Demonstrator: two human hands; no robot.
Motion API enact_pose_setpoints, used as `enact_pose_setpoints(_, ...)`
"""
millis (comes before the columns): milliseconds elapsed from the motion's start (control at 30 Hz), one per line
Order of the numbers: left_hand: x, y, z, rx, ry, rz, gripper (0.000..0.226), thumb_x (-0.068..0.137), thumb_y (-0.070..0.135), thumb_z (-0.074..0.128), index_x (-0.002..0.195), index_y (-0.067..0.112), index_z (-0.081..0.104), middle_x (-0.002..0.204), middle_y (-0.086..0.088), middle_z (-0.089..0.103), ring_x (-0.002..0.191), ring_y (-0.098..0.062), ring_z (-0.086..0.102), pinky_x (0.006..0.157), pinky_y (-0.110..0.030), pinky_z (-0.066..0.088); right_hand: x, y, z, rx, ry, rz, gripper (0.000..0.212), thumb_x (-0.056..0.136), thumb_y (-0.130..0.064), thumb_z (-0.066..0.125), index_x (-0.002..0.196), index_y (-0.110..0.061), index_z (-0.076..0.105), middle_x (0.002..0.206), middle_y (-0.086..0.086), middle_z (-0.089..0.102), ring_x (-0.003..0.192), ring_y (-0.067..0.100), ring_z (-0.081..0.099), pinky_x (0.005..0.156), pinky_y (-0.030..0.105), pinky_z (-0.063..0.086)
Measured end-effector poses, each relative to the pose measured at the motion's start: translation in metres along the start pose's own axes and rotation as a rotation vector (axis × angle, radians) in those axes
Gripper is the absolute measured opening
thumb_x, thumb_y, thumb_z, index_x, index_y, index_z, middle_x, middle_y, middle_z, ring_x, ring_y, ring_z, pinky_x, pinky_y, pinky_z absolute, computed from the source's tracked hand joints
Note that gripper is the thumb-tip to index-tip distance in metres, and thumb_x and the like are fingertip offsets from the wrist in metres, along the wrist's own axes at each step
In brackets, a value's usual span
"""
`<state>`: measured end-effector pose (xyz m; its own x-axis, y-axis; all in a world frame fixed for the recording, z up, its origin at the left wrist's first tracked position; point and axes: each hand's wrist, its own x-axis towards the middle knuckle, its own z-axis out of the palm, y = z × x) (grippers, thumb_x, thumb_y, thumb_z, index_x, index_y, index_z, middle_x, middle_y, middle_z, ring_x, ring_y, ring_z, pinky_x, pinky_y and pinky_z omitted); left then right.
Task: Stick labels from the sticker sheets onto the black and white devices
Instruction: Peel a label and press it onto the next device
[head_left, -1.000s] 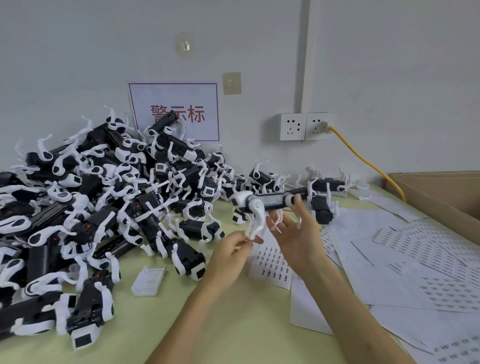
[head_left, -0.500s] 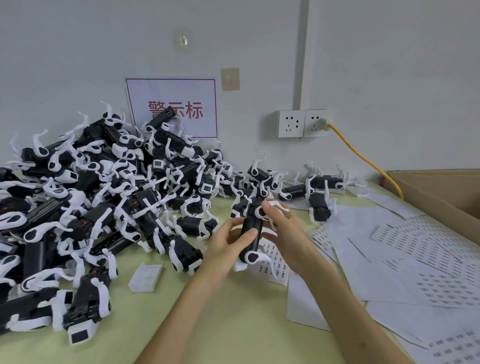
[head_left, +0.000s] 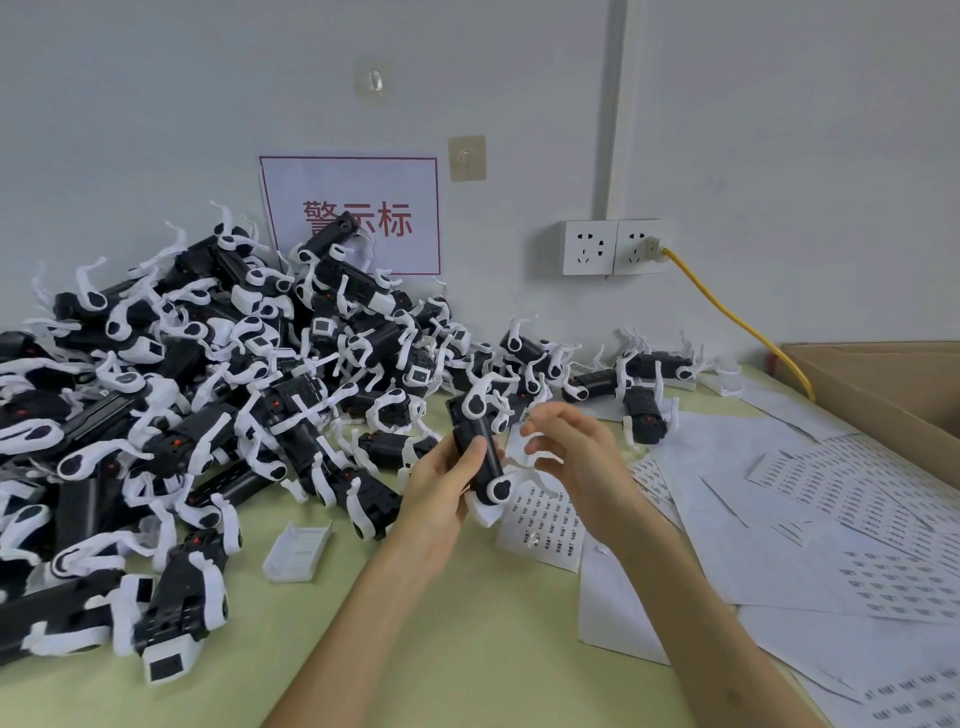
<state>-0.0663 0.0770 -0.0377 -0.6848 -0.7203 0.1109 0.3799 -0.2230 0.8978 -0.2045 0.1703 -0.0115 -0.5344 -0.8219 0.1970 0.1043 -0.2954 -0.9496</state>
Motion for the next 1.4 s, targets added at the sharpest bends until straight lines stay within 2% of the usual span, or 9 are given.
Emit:
enact_pose_setpoints(100,0.000,0.001,0.001,-0.043,-0.045,-0.042,0.039,0.090,0.030,0.062,0.119,0.006,0.069,0.111,-0.014,0.076,0.104,-0.023,0.072,0.089,-0.031,0.058,-0.002,0.002,0.004,-0.115,-0.047,-0.018,0.018,0.097,-0.009,0.064,0.082,-0.017,0.069,0.086,0.001,0.069,0.072,0.010,0.062,0.066,0.019,0.051)
enact_pose_setpoints(200,-0.002,-0.001,0.002,0.020,-0.066,-0.030,0.030,0.102,0.018,0.055,0.127,0.005,0.065,0.122,-0.014,0.073,0.114,-0.025,0.070,0.092,-0.032,0.057,-0.003,0.003,0.004,-0.156,-0.059,-0.007,0.014,0.099,-0.008,0.062,0.086,-0.012,0.066,0.086,0.002,0.068,0.074,0.012,0.064,0.067,0.021,0.050)
enact_pose_setpoints(267,-0.001,-0.002,0.000,0.050,-0.018,-0.017,0.025,0.103,0.014,0.055,0.124,0.005,0.066,0.121,-0.015,0.073,0.115,-0.027,0.070,0.090,-0.033,0.058,-0.003,0.003,0.005,-0.167,-0.067,-0.001,0.012,0.100,-0.009,0.061,0.089,-0.010,0.065,0.088,0.004,0.067,0.078,0.015,0.064,0.069,0.023,0.050)
enact_pose_setpoints(400,0.002,-0.002,-0.004,0.094,0.067,0.003,0.026,0.101,0.016,0.061,0.125,0.006,0.066,0.120,-0.018,0.072,0.114,-0.034,0.070,0.099,-0.047,0.056,-0.004,0.005,0.007,-0.191,-0.094,-0.012,0.011,0.100,-0.012,0.063,0.090,-0.011,0.068,0.089,0.005,0.068,0.083,0.013,0.066,0.071,0.023,0.053)
enact_pose_setpoints(567,0.001,-0.003,-0.002,0.104,0.100,0.059,0.031,0.089,0.024,0.073,0.119,0.017,0.070,0.098,-0.003,0.075,0.097,-0.023,0.075,0.083,-0.036,0.060,-0.003,0.008,0.008,-0.275,-0.064,-0.055,0.011,0.097,-0.014,0.068,0.088,-0.013,0.072,0.083,-0.001,0.071,0.076,0.007,0.066,0.067,0.019,0.052)
enact_pose_setpoints(767,0.003,-0.006,-0.002,0.131,0.184,0.102,0.041,0.087,0.015,0.079,0.125,0.022,0.064,0.110,-0.007,0.072,0.098,-0.021,0.075,0.080,-0.034,0.060,-0.002,0.009,0.007,-0.357,-0.035,-0.100,0.013,0.097,-0.016,0.069,0.085,-0.015,0.073,0.076,-0.010,0.071,0.071,0.002,0.067,0.061,0.018,0.053)
enact_pose_setpoints(867,0.003,-0.006,-0.002,0.156,0.182,0.136,0.042,0.087,0.012,0.080,0.122,0.027,0.063,0.108,-0.003,0.073,0.093,-0.016,0.076,0.081,-0.032,0.061,-0.003,0.008,0.007,-0.371,-0.039,-0.113,0.012,0.096,-0.017,0.070,0.085,-0.015,0.074,0.075,-0.010,0.071,0.070,0.002,0.067,0.059,0.016,0.051)
enact_pose_setpoints(967,0.002,-0.006,-0.002,0.173,0.185,0.170,0.041,0.085,0.010,0.081,0.117,0.030,0.063,0.103,0.000,0.075,0.087,-0.011,0.076,0.074,-0.026,0.060,-0.003,0.008,0.007,-0.371,-0.037,-0.115,0.013,0.096,-0.015,0.070,0.083,-0.016,0.073,0.075,-0.010,0.070,0.069,0.002,0.067,0.058,0.016,0.050)
enact_pose_setpoints(1400,0.003,-0.007,-0.003,0.177,0.208,0.195,0.044,0.081,0.015,0.086,0.114,0.032,0.063,0.107,-0.004,0.074,0.089,-0.013,0.076,0.071,-0.023,0.059,-0.002,0.011,0.010,-0.436,-0.001,-0.182,0.012,0.094,-0.015,0.071,0.082,-0.017,0.072,0.074,-0.010,0.070,0.068,0.003,0.068,0.057,0.019,0.052)
